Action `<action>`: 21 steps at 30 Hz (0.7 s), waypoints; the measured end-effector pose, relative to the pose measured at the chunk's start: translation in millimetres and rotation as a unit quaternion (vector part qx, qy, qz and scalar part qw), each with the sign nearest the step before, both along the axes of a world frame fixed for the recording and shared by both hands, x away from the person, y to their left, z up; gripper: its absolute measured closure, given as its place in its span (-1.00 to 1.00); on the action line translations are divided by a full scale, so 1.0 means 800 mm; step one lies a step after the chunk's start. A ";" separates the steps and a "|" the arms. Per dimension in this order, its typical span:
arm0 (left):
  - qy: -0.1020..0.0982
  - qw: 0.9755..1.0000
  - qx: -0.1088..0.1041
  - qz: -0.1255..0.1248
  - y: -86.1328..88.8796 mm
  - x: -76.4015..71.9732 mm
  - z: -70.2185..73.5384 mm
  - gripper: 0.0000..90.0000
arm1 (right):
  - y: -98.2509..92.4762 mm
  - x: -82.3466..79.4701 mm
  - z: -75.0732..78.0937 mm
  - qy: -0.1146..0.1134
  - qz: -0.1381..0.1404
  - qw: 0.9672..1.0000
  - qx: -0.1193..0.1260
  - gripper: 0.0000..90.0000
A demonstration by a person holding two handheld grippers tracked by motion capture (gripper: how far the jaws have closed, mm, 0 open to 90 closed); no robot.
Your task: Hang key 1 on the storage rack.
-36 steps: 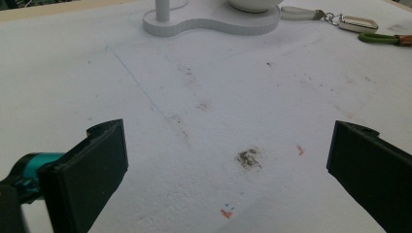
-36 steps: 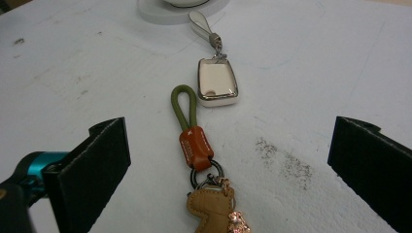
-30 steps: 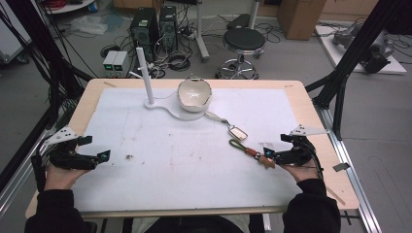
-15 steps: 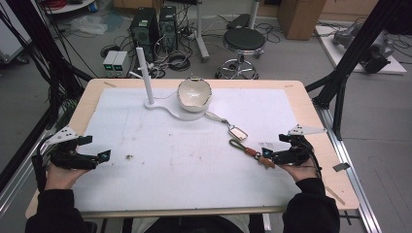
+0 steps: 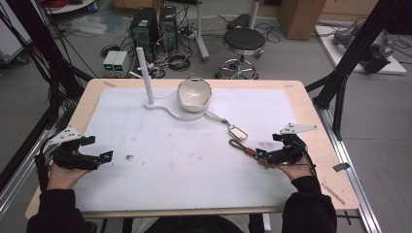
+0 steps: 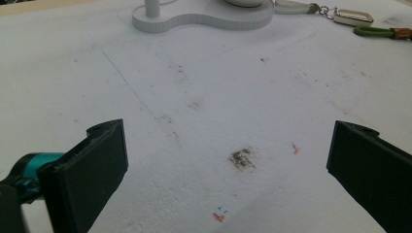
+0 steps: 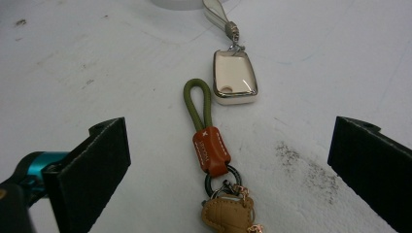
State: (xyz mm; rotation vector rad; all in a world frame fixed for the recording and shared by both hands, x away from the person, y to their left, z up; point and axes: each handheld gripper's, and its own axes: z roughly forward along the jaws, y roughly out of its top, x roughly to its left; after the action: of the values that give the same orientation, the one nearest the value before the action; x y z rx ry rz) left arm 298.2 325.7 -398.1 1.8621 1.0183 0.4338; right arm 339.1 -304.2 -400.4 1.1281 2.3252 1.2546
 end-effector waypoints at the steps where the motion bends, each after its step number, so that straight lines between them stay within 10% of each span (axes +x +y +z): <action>1: 0.001 1.000 0.000 0.000 -0.001 0.000 0.000 -0.96 | 0.001 0.001 0.001 0.001 0.002 1.000 -0.006 -0.99; 21: 0.000 1.000 0.001 -0.006 -0.003 0.000 -0.002 -0.96 | 0.042 0.041 -0.010 0.062 0.053 0.993 -0.084 -0.99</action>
State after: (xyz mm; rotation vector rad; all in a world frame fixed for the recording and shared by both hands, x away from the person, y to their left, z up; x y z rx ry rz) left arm 298.4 323.7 -399.3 1.8691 1.0063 0.4291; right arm 371.9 -270.7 -408.7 1.0678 2.5586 1.0243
